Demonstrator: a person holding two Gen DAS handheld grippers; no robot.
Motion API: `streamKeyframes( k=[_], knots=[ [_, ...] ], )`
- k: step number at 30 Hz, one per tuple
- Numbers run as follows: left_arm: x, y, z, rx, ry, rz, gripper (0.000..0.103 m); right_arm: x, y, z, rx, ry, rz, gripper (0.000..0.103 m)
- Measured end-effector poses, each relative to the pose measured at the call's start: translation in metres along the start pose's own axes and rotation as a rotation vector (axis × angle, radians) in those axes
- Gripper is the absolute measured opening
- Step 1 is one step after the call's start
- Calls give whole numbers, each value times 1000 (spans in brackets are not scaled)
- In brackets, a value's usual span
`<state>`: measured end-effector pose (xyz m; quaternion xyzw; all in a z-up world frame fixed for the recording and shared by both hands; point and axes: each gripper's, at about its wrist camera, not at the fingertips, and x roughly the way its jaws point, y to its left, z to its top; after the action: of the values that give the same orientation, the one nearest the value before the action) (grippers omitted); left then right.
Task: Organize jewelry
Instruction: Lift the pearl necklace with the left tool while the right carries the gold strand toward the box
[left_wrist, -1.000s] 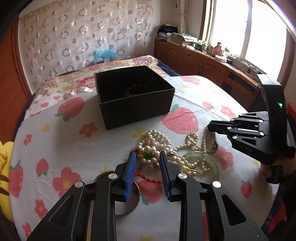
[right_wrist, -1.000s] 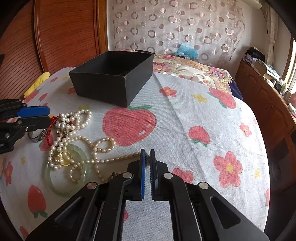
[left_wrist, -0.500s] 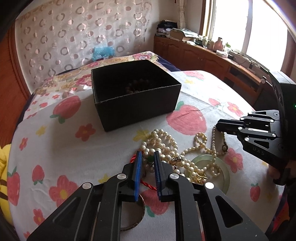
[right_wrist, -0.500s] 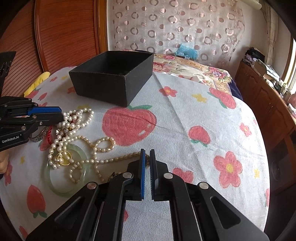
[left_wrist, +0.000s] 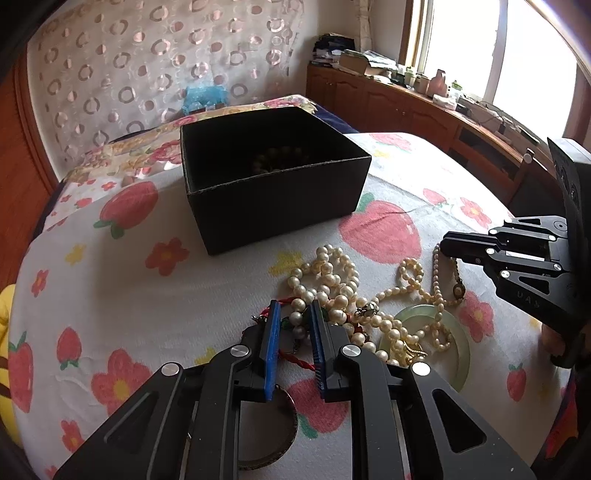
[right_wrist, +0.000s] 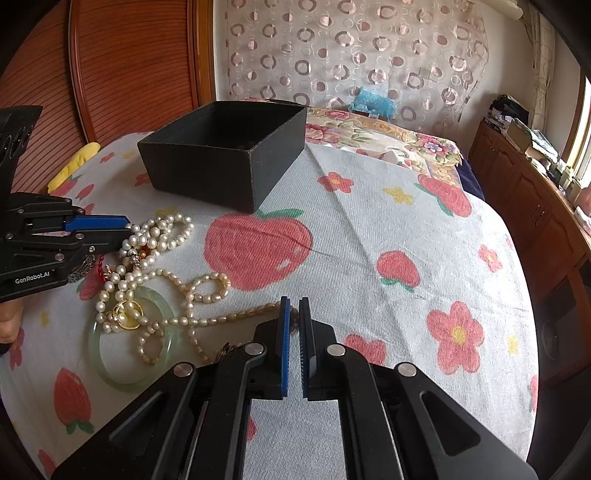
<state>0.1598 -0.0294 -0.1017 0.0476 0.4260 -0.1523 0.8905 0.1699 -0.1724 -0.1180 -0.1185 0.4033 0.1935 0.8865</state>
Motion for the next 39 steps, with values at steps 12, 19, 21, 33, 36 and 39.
streamKeyframes(
  k=[12,19,21,33,36,39],
  knots=[
    [-57,-9,12,-11,-146,-21,7,0,0,0,0,0,0,6],
    [-96,-18,25,4,-233,-26,7,0,0,0,0,0,0,6],
    [-106,-21,28,8,-254,-22,7,0,0,0,1,1,1,6],
    [-148,-24,51,33,-338,3,7,-30,9,13,-16,-92,13,5],
    [-158,-24,57,43,-360,11,7,-54,14,29,-41,-146,17,5],
    [-169,-22,65,45,-385,18,7,-76,18,47,-59,-193,25,5]
  ],
)
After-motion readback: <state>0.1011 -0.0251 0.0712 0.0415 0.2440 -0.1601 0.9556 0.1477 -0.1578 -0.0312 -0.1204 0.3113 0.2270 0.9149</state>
